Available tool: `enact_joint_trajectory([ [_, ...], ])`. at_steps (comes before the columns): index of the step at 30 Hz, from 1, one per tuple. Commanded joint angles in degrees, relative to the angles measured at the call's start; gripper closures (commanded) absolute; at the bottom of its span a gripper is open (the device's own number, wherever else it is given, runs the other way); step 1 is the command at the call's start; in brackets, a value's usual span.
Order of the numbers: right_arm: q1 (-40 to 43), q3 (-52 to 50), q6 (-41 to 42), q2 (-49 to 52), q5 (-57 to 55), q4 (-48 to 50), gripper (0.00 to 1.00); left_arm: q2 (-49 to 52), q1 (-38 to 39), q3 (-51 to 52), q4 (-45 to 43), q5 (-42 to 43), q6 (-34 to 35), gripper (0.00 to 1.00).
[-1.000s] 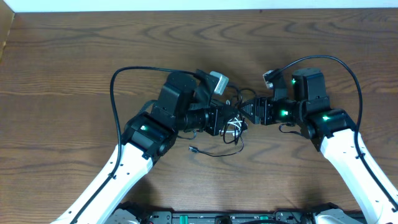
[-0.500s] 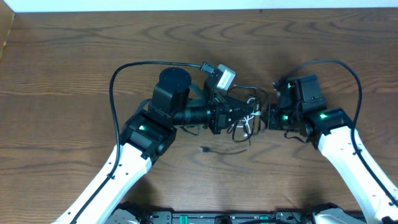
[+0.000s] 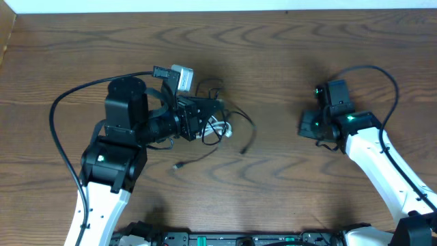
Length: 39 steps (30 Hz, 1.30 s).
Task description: Untangle cables
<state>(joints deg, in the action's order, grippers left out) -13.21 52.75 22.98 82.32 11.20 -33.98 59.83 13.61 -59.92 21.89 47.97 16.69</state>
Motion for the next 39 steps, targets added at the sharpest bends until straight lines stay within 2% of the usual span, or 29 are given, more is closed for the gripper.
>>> enact_joint_trajectory([
  [1, -1.11, 0.31, -13.46, 0.09, 38.16, 6.38, 0.44, -0.37, 0.70, -1.33, -3.80, 6.08, 1.95, 0.92],
  [4, -3.30, 0.31, -13.44, 0.09, 47.25, 11.54, 0.33, -0.37, 2.08, -1.33, -7.78, 6.08, 3.93, 0.92],
  [6, -5.70, 0.31, -13.42, 0.09, 47.87, 14.16, 0.29, -0.37, 3.58, -1.33, -11.19, 6.08, 5.14, 0.92],
  [12, -8.68, 0.33, -12.59, 0.09, 42.64, 16.85, 0.29, -0.37, 9.03, -1.33, -14.78, 4.81, 5.68, 0.92],
  [15, -9.86, 0.31, -8.20, 0.09, 30.49, 16.15, 0.37, -0.37, 11.54, -1.33, -15.58, 3.43, 6.62, 0.92],
  [18, -10.27, 0.31, -3.15, 0.09, 16.90, 13.25, 0.38, -0.39, 13.18, -1.36, -20.26, 3.50, 11.69, 0.92],
  [21, -10.40, 0.31, -2.58, 0.20, 12.00, 11.28, 0.42, -0.46, 13.75, -1.36, -23.32, 4.09, 14.16, 0.92],
  [23, -10.51, 0.31, -0.92, 0.46, 7.04, 8.85, 0.60, -0.61, 13.75, -1.36, -23.67, 4.09, 14.25, 0.92],
  [24, -10.49, 0.31, 0.39, 0.52, 4.24, 7.39, 0.63, -0.61, 13.73, -1.33, -23.50, 4.07, 14.12, 0.92],
  [29, -9.25, 0.31, 12.28, 0.57, -21.86, -7.06, 0.68, -0.59, 13.68, -1.33, -16.79, 3.39, 9.18, 0.92],
  [32, -7.69, 0.26, 16.13, 0.57, -30.49, -12.55, 0.71, -0.66, 13.29, -1.33, -10.84, 0.70, 5.73, 0.92],
  [33, -7.08, 0.26, 16.17, 0.57, -30.53, -12.92, 0.71, -0.70, 12.72, -1.33, -8.48, -0.81, 4.85, 0.92],
  [35, -6.16, 0.26, 14.58, 0.57, -26.86, -12.33, 0.64, -0.70, 11.80, -1.33, -6.03, -2.36, 4.22, 0.92],
  [37, -5.73, 0.26, 4.83, 0.57, -12.79, -7.80, 0.53, -0.70, 11.43, -1.33, -5.70, -2.38, 3.89, 0.92],
  [39, -5.95, 0.26, -5.11, 0.57, 0.83, -3.61, 0.46, -0.70, 11.43, -1.33, -5.99, -2.38, 3.89, 0.92],
])
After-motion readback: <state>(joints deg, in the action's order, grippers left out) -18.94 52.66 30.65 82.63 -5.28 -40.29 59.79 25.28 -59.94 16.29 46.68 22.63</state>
